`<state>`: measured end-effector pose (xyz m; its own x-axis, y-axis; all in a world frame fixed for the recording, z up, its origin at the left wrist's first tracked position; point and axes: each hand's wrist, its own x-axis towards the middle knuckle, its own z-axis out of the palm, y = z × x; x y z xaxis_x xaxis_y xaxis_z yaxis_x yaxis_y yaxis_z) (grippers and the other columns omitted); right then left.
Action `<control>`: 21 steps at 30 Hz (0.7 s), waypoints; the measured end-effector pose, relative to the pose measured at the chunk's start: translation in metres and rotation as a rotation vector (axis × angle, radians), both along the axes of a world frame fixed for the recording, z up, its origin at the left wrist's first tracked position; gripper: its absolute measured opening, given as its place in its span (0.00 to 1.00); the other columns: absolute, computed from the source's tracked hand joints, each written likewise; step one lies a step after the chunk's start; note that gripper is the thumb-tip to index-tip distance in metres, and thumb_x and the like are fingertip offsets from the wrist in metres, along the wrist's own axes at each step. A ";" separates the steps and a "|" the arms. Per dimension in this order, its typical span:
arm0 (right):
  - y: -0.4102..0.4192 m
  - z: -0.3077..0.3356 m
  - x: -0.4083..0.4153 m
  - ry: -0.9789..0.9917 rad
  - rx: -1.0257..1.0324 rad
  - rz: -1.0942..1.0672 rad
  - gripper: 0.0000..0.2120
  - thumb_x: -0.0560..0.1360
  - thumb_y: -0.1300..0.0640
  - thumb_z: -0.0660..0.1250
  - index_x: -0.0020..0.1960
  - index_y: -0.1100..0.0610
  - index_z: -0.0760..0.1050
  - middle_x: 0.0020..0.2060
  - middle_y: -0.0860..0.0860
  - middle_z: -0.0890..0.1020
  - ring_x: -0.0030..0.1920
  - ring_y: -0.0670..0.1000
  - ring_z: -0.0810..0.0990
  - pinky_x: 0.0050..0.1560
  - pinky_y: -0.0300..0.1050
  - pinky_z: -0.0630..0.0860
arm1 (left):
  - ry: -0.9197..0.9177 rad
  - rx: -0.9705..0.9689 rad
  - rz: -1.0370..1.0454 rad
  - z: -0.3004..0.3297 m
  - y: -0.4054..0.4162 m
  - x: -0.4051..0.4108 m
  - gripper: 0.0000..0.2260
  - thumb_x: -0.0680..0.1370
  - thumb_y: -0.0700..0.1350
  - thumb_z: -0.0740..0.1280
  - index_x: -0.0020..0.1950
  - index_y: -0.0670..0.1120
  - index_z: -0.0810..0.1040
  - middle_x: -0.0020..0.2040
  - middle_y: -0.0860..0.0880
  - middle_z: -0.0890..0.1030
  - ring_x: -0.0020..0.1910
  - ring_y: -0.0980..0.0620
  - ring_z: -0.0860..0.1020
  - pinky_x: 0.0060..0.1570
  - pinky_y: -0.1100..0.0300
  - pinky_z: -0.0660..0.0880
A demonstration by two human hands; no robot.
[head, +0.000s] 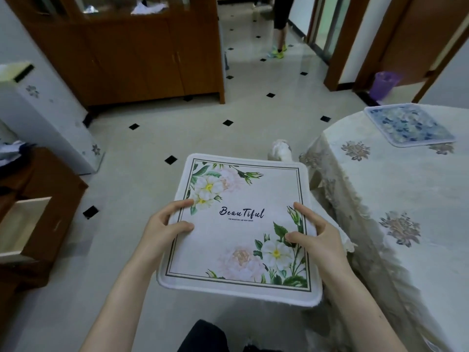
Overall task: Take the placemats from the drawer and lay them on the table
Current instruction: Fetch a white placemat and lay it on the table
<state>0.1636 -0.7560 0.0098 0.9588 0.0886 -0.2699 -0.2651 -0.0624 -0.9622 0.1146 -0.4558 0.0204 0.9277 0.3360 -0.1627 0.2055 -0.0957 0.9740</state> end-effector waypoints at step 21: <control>0.047 -0.008 0.150 0.009 0.015 -0.847 0.29 0.66 0.69 0.74 0.58 0.39 0.80 0.56 0.39 0.81 0.54 0.43 0.81 0.53 0.45 0.79 | 0.058 -0.047 -0.828 0.002 -0.012 0.389 0.22 0.62 0.39 0.70 0.54 0.53 0.83 0.56 0.59 0.82 0.56 0.57 0.80 0.53 0.59 0.76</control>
